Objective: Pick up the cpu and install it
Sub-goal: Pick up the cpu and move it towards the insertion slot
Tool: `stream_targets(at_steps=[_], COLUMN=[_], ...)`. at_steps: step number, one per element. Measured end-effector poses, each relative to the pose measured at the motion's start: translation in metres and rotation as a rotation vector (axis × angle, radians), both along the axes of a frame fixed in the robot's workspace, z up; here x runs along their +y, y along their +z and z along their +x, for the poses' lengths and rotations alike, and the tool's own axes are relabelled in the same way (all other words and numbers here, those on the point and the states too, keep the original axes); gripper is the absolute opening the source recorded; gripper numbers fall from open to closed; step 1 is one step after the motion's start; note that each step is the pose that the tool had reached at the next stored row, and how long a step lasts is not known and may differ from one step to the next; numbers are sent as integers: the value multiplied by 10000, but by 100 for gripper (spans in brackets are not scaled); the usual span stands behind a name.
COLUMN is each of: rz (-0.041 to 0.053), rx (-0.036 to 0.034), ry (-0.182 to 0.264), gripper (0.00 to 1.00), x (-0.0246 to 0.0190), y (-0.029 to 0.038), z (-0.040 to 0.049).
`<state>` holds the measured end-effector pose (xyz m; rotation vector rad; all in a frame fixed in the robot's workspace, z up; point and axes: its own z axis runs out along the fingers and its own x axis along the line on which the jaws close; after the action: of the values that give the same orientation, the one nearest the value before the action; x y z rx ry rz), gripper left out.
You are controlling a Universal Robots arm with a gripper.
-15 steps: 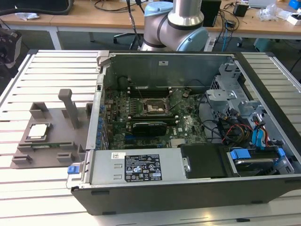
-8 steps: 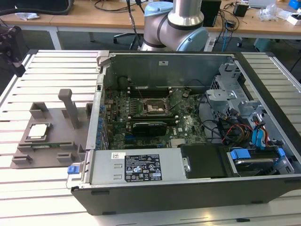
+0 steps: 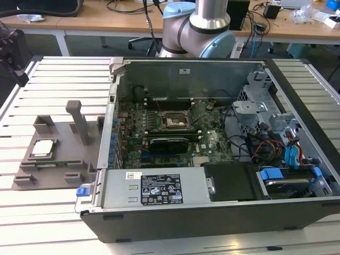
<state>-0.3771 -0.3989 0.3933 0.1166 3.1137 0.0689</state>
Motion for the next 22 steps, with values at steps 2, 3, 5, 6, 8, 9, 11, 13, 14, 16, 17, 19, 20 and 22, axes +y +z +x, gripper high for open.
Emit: stream_targets(at_steps=[2, 3, 5, 6, 8, 9, 11, 13, 14, 16, 17, 19, 20, 22], rz=[0, -1, -1, -4, -22, -34, -55, -64, -64, -63, -65, -90, -107, -185], rx=[0, 1, 1, 0, 0, 0, 0, 0, 0, -1, 0, 0, 0, 0], ry=[0, 0, 0, 0, 0, -1, 0, 0, 0, 0, 0, -1, -1, 0], gripper=[60, 60, 60, 60, 60, 60, 60, 60, 60, 60, 60, 60, 60, 60], x=[0, 0, 0, 0, 0, 0, 0, 0, 0, 0, 0, 0, 0, 1], y=[0, -1, -3, -7, -16, -21, -34, -48, -51, -62, -68, -80, -86, -103], z=[0, 0, 0, 0, 0, 0, 0, 0, 0, 0, 0, 0, 0, -1])
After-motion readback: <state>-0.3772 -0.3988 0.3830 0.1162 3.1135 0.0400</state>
